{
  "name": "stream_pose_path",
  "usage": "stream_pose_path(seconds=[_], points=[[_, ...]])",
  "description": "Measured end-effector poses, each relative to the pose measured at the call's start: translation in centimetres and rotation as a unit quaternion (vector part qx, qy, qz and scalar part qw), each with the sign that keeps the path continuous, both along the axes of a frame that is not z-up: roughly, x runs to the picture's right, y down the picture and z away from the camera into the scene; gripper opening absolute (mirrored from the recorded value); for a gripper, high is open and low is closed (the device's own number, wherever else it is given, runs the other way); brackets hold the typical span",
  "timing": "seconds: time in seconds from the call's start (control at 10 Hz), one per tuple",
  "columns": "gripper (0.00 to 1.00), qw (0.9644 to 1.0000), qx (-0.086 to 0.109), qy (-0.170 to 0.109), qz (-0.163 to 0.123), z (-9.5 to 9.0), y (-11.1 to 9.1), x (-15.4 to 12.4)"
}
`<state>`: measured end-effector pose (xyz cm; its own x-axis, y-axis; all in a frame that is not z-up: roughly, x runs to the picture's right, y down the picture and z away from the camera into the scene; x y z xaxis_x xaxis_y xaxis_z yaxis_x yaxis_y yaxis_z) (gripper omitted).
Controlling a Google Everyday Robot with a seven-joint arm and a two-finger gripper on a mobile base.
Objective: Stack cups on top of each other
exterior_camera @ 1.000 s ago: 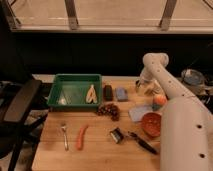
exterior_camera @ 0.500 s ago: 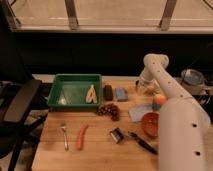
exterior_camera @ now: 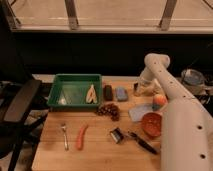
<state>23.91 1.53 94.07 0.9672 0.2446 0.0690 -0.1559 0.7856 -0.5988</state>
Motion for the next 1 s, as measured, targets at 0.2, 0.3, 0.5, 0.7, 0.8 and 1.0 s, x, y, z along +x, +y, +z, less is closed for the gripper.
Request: stream_pose_path(seconds=[0.2,0.3,0.5,0.7,0.8,1.0], points=[[0.00,0.9996,0.026,-0.011,0.006,-2.2,-2.1,0.0],[0.00,0.9991,0.039,-0.016,0.009,-3.3,-3.2,0.0],[0.00,0.9973,0.069,-0.020,0.015,-6.0,-5.9,0.6],[0.00,0.9953,0.095,-0.011,0.016,-8.3,-8.1,1.8],[0.00,0.9942,0.107,-0.004,0.014,-9.2,-9.1,2.5],[0.00,0.9926,0.119,0.021,0.012,-10.1,-9.9,4.5]])
